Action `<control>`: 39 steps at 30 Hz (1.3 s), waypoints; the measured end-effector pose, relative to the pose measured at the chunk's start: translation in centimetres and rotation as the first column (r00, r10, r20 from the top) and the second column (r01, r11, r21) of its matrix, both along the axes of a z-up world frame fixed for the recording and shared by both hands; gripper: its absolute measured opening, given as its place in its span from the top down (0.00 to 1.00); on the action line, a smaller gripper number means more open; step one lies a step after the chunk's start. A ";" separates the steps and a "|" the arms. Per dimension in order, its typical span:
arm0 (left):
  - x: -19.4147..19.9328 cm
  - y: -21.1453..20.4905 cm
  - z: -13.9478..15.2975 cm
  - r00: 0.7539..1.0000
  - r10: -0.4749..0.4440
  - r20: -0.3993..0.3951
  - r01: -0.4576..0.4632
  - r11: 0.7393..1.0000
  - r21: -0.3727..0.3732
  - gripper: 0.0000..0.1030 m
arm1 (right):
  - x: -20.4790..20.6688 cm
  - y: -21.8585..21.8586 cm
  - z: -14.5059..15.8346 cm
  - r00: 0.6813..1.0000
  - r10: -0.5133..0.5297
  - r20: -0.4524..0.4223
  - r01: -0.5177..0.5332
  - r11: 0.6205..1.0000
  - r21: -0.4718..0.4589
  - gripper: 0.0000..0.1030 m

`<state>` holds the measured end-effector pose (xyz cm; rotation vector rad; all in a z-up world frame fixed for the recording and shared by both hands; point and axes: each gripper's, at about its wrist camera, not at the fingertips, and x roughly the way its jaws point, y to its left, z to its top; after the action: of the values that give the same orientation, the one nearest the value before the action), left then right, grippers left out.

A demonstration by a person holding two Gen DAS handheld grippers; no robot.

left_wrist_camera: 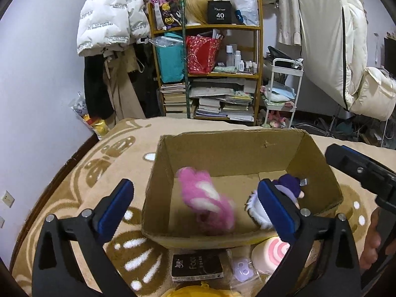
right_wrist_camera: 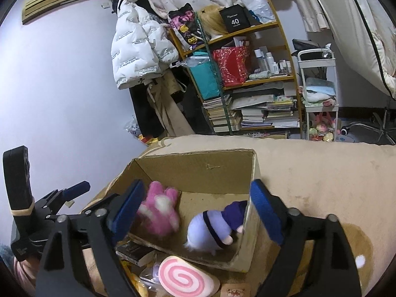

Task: Organize soft objects
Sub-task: 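Open both tools to drop the plushes into the box, then move the left tool to the yellow plush while the right tool approaches the white fluffy ball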

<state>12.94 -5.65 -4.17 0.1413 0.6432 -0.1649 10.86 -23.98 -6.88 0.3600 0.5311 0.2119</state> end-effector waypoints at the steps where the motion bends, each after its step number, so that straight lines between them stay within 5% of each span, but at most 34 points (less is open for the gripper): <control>1: -0.2 0.0 0.0 1.000 0.004 -0.002 -0.004 1.000 0.009 0.04 | -0.1 0.0 0.1 1.000 -0.004 0.002 0.004 1.000 -0.003 0.05; 9: -2.8 0.4 1.3 0.999 0.026 0.029 -0.028 0.997 0.074 0.03 | -2.3 0.1 1.3 0.999 -0.033 -0.003 0.033 0.999 -0.036 0.00; 26: -10.6 2.6 4.0 0.999 0.031 0.018 -0.033 0.996 0.081 0.03 | -8.8 1.2 4.2 0.998 -0.059 0.003 0.059 0.993 -0.105 0.00; 39: -10.2 3.1 1.6 0.992 0.023 -0.125 -0.011 0.995 0.097 0.03 | -9.7 0.5 2.0 0.973 -0.104 -0.206 0.089 0.993 -0.081 0.00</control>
<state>2.70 -2.56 -2.56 0.2199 0.7783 -0.1271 1.17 -23.47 -4.92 0.3393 0.7262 0.0601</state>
